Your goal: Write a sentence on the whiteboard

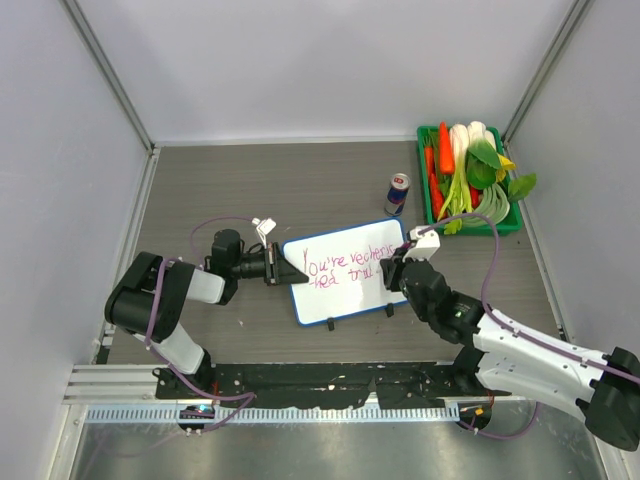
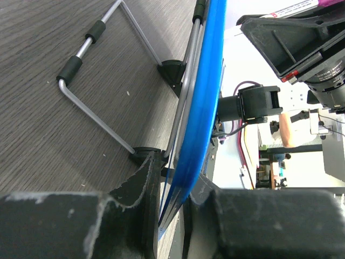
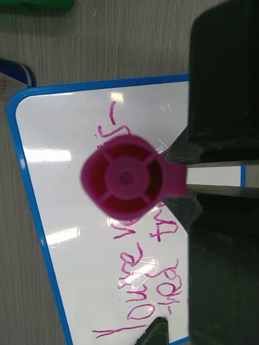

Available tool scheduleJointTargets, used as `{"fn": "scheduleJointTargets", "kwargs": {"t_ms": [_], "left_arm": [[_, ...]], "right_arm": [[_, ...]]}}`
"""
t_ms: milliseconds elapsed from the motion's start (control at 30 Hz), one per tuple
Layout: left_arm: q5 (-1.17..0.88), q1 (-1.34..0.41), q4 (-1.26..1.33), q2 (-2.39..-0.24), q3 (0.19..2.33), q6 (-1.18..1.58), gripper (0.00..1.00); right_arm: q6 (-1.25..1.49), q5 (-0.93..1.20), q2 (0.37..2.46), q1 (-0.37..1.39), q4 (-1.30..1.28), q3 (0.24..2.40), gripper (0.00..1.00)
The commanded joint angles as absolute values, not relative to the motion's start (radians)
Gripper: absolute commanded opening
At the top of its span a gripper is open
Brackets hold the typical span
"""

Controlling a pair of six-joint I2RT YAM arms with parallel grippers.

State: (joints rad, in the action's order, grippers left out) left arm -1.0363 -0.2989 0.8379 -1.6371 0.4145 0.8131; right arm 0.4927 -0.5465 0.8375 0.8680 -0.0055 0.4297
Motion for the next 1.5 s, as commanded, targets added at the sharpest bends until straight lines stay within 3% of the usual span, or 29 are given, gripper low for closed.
{"fn": "scheduleJointTargets", "kwargs": {"t_ms": [0, 633, 1467], "left_arm": [[-0.988, -0.304, 0.788, -1.664, 0.393, 0.815, 0.0], [-0.993, -0.304, 0.795, -1.666, 0.391, 0.819, 0.0], [-0.994, -0.304, 0.801, -1.672, 0.393, 0.822, 0.0]], "right_arm": [[0.463, -0.601, 0.824, 0.865, 0.044, 0.483, 0.02], [0.453, -0.598, 0.919, 0.861, 0.083, 0.506, 0.01], [0.499, -0.592, 0.802, 0.857, -0.034, 0.463, 0.01]]}}
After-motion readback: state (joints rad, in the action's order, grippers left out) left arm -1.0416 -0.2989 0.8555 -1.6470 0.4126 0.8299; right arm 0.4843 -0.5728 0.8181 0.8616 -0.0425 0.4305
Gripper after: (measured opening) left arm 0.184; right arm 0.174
